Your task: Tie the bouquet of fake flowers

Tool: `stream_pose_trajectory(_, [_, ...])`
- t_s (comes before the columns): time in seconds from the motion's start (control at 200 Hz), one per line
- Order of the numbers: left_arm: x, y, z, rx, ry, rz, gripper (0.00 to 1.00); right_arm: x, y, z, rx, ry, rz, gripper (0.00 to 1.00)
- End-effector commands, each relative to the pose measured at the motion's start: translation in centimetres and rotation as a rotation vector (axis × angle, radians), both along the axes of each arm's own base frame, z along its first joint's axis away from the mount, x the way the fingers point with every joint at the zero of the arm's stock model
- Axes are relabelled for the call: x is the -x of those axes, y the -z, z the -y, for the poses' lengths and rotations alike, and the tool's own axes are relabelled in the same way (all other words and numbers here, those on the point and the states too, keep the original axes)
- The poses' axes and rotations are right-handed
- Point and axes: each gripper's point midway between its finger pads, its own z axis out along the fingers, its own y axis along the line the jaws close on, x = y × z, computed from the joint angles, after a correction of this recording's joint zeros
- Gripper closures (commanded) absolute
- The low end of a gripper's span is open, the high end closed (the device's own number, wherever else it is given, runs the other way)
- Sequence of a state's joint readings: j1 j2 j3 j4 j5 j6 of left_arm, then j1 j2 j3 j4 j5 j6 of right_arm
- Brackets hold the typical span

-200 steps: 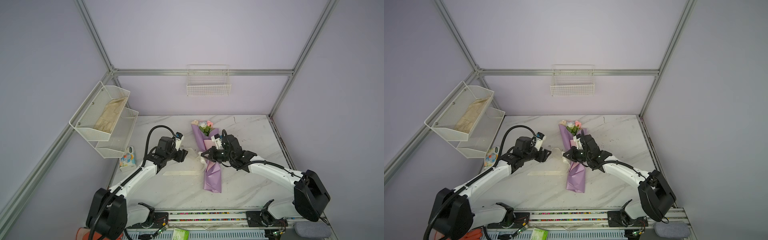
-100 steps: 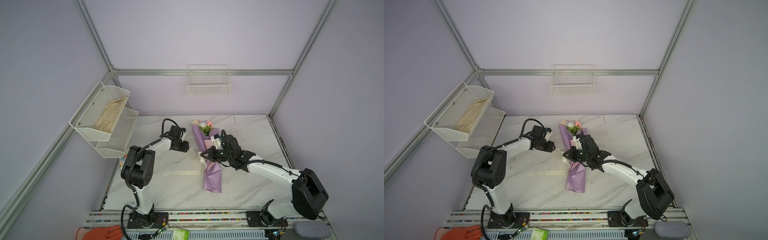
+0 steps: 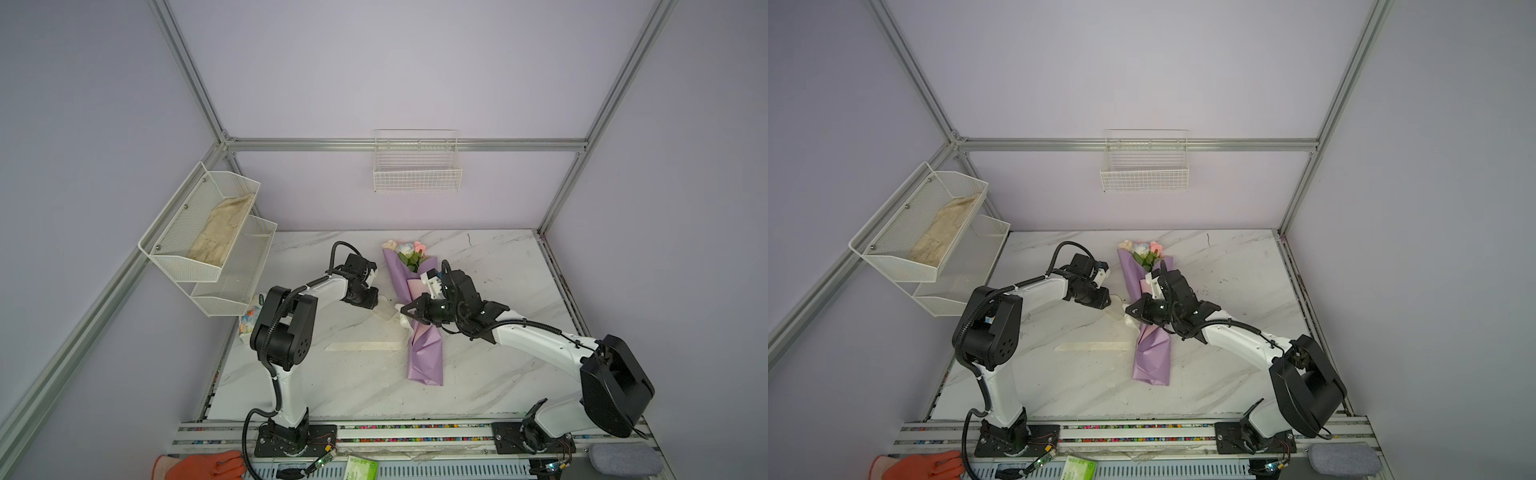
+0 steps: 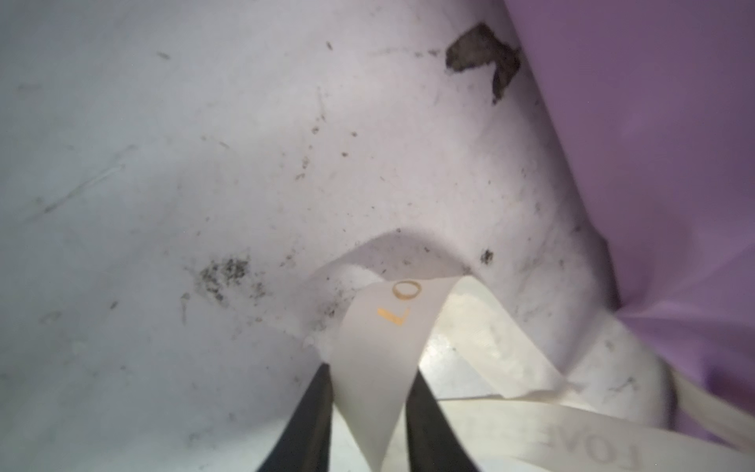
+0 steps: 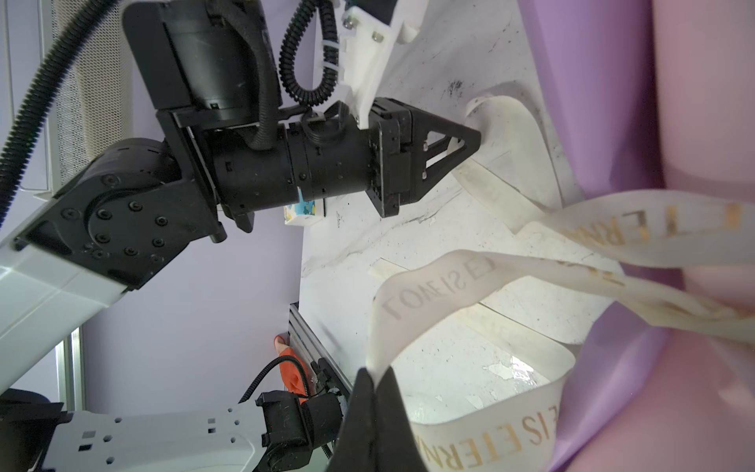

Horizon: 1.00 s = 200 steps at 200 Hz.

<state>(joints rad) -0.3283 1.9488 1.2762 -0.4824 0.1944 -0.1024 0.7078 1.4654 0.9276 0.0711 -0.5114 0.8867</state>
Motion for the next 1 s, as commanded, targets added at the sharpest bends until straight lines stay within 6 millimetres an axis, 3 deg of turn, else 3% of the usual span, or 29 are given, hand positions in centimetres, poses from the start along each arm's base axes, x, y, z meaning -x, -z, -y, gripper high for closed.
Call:
stream_pose_trajectory(0.0, [-1.6,-2.2,0.8,0.007,0.017,0.048,0.84,-0.5,-0.2,-0.1,-0.004,0.023,0.007,1.0])
stream_pose_trajectory(0.085, [-1.0,-4.3,0.8,0.032,0.017,0.082,0.92,-0.8,-0.3,0.3,0.004,0.054,0.008,1.0])
stream_pose_trajectory(0.205, [0.5,-9.1,0.6,0.105,-0.017,0.181,0.96,-1.3,0.0,0.9,0.024,0.104,0.001,1.0])
stream_pose_trajectory(0.395, [6.3,-15.5,1.8,0.268,0.025,0.35,0.97,-2.9,-0.3,2.2,0.022,0.198,0.0,1.0])
stream_pose_trajectory(0.565, [12.6,-16.7,4.5,0.27,0.284,0.529,0.97,-4.4,-1.3,2.6,-0.002,0.201,0.005,1.0])
stream_pose_trajectory(0.72, [17.5,-20.3,7.4,0.386,0.595,0.767,0.96,-4.7,-1.0,2.1,-0.014,0.157,-0.018,0.99])
stream_pose_trajectory(0.835, [21.2,-21.8,10.0,0.387,0.873,0.948,0.95,-4.8,-0.7,2.0,-0.017,0.139,-0.028,0.99])
stream_pose_trajectory(0.995, [22.4,-21.7,13.4,0.361,1.058,0.973,0.94,-4.8,-0.9,2.0,-0.031,0.115,-0.031,0.99])
